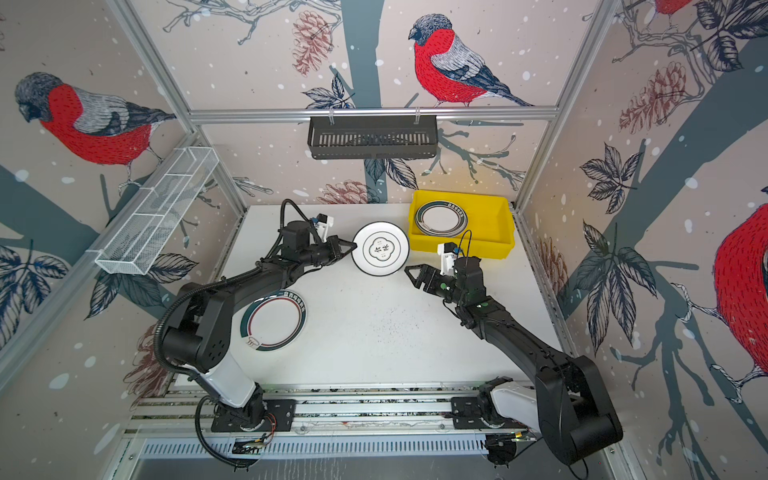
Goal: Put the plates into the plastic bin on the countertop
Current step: 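Raise the plate toward the right gripper while the right gripper reaches for it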
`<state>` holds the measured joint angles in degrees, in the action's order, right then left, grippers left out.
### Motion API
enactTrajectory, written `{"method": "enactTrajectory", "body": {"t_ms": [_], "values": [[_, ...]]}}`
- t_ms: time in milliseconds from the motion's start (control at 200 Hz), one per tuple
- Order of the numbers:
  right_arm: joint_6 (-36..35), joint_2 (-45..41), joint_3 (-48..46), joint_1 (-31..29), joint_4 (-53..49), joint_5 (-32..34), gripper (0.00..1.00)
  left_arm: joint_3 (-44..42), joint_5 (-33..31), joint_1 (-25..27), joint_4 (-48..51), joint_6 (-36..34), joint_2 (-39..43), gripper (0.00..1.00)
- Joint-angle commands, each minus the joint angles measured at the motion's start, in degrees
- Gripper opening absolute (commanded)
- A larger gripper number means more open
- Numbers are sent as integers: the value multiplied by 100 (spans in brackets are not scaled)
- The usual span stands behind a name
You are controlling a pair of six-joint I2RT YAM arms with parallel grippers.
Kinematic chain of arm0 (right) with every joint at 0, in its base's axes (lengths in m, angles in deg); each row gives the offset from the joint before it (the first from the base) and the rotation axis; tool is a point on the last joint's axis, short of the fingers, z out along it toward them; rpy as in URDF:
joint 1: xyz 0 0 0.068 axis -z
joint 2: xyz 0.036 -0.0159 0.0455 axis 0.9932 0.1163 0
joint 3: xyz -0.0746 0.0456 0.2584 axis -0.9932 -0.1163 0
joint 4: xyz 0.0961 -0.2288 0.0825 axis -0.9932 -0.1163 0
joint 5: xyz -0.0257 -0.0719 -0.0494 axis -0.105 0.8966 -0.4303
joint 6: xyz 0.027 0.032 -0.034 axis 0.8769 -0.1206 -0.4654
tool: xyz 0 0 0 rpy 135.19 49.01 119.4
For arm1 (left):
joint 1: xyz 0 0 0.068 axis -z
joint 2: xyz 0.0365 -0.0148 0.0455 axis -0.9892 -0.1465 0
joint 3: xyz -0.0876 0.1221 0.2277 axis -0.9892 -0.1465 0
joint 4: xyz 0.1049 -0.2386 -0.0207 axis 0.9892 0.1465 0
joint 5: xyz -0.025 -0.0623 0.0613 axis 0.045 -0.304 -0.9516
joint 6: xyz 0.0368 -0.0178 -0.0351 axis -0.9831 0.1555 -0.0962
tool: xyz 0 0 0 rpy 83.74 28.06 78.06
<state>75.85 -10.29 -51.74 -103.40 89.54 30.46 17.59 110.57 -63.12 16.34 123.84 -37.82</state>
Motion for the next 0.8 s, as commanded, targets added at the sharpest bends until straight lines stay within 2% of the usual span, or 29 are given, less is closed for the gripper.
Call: {"method": "enactTrajectory", "body": {"t_ms": [0, 235, 475, 535, 641, 751, 796], "values": [[130, -9, -23, -23, 485, -56, 71, 8, -30, 143, -771, 370, 37, 0], [356, -45, -136, -32, 837, 57, 50, -95, -134, 405, -1099, 619, 31, 0], [477, -78, -156, -32, 1106, 214, 47, -390, -297, 600, -1266, 715, 272, 0], [482, -65, -147, -32, 1093, 291, 38, -438, -342, 633, -1233, 679, 350, 0], [501, 14, -112, -34, 1084, 340, 32, -516, -343, 634, -1185, 620, 433, 0], [500, 147, -68, -32, 1084, 265, 19, -580, -348, 637, -1161, 553, 463, 0], [496, 193, -35, -36, 1097, 193, 18, -594, -338, 641, -1149, 533, 461, 0]]}}
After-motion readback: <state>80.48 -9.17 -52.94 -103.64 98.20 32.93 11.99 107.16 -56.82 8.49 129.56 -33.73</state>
